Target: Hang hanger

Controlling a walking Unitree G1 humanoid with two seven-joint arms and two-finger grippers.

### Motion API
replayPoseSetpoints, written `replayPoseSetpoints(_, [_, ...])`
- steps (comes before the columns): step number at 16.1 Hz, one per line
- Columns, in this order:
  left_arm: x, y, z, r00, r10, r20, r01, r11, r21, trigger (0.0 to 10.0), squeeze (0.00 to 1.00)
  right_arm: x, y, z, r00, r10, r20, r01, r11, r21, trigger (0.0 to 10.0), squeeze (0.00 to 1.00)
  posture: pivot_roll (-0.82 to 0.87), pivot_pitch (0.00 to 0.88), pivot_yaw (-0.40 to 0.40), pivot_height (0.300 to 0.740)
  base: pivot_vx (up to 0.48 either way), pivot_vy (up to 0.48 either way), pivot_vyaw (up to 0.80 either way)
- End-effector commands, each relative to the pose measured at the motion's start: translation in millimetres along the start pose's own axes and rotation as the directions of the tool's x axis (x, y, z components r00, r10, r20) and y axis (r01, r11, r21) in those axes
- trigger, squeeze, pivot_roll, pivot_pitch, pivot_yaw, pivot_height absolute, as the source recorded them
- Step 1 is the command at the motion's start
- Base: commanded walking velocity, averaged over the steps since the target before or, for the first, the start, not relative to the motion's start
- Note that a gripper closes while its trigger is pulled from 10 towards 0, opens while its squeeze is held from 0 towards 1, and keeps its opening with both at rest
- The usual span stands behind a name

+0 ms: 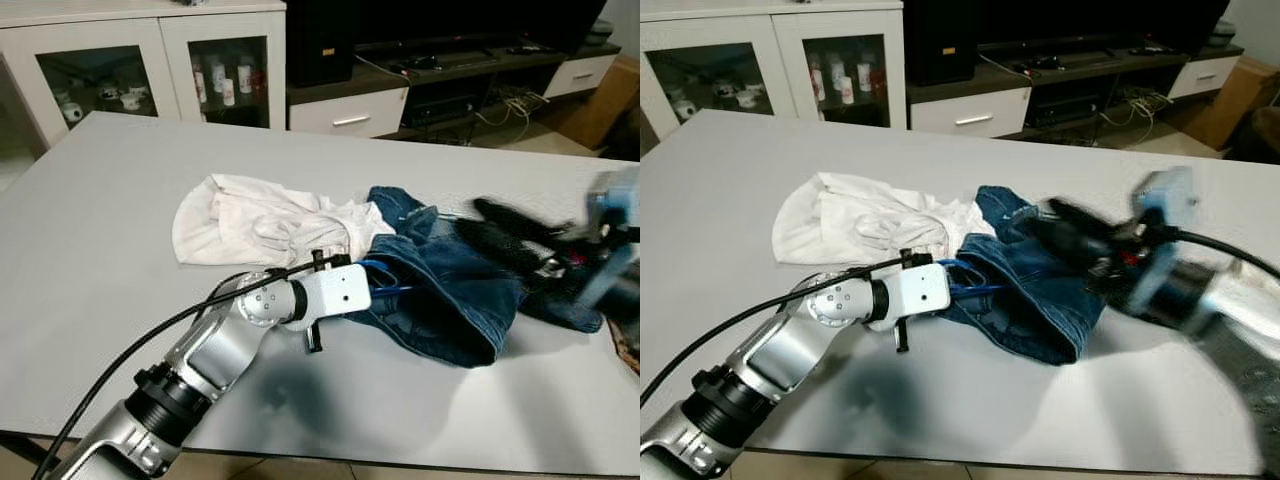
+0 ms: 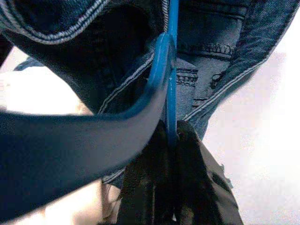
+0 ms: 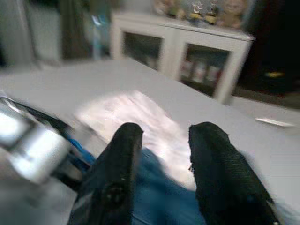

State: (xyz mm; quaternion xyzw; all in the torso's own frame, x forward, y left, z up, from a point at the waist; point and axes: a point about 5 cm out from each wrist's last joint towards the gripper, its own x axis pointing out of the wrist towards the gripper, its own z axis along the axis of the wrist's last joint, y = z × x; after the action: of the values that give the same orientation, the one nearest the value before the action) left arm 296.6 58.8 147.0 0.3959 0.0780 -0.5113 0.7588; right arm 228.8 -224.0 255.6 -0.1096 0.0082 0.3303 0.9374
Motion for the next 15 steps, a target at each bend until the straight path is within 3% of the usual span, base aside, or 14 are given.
replayPoseSetpoints(1, [-0.1, 1.6, -3.4, 1.0, 0.0, -0.017, 0.0, 1.0, 0.001, 10.0, 0.0, -16.6, -21.7, 6.8, 0.994, -0.104, -0.024, 0.1, 0.986, -0.137, 10.0, 0.0, -0.09, 0.044, -0.033, 0.74, 0.0, 0.0, 0.0])
replayPoseSetpoints(3, [-1.9, 1.8, -5.2, 1.0, 0.0, -0.022, 0.0, 1.0, 0.003, 10.0, 0.0, -33.8, -37.7, 26.0, 0.989, -0.147, -0.005, 0.143, 0.967, -0.21, 10.0, 0.0, -0.09, 0.045, -0.026, 0.74, 0.0, 0.0, 0.0])
replayPoseSetpoints(4, [-2.2, 1.6, -5.9, 1.0, -0.003, -0.025, 0.003, 1.0, 0.006, 10.0, 0.0, -40.0, -37.7, 29.0, 0.992, -0.117, -0.045, 0.101, 0.956, -0.277, 10.0, 0.0, -0.1, 0.044, -0.024, 0.74, 0.0, 0.0, 0.0])
replayPoseSetpoints(5, [-2.0, 1.8, -5.7, 1.0, -0.004, -0.025, 0.004, 1.0, 0.007, 10.0, 0.0, -43.4, -34.2, 21.8, 0.99, -0.073, -0.124, 0.028, 0.943, -0.333, 10.0, 0.0, -0.09, 0.044, -0.024, 0.74, 0.0, 0.0, 0.0])
replayPoseSetpoints(8, [-0.8, 4.6, -3.8, 1.0, 0.002, -0.02, -0.002, 1.0, 0.007, 10.0, 0.0, -39.2, -16.6, 9.0, 0.973, 0.053, -0.224, -0.137, 0.916, -0.378, 10.0, 0.0, -0.1, 0.044, -0.022, 0.74, 0.0, 0.0, 0.0])
replayPoseSetpoints(10, [3.7, 12.0, 8.7, 1.0, 0.024, 0.012, -0.024, 1.0, 0.017, 10.0, 0.0, -19.8, 7.0, -12.9, 0.924, 0.146, -0.354, -0.317, 0.808, -0.497, 10.0, 0.0, -0.09, 0.048, -0.023, 0.74, 0.0, 0.0, 0.0])
replayPoseSetpoints(11, [4.6, 13.1, 13.2, 0.999, 0.022, 0.025, -0.022, 0.999, 0.026, 10.0, 0.0, -18.1, 4.4, -22.4, 0.906, 0.127, -0.405, -0.35, 0.763, -0.543, 10.0, 0.0, -0.1, 0.048, -0.022, 0.74, 0.0, 0.0, 0.0])
replayPoseSetpoints(14, [4.7, 14.8, 17.0, 0.999, 0.017, 0.033, -0.018, 0.999, 0.045, 10.0, 0.0, -21.9, -4.1, -38.6, 0.865, 0.089, -0.494, -0.402, 0.714, -0.574, 10.0, 0.0, -0.09, 0.046, -0.024, 0.74, 0.0, 0.0, 0.0])
replayPoseSetpoints(15, [4.7, 14.8, 17.0, 0.999, 0.017, 0.033, -0.018, 0.999, 0.045, 10.0, 0.0, -21.9, -4.1, -38.6, 0.865, 0.089, -0.494, -0.402, 0.714, -0.574, 10.0, 0.0, -0.09, 0.046, -0.024, 0.74, 0.0, 0.0, 0.0])
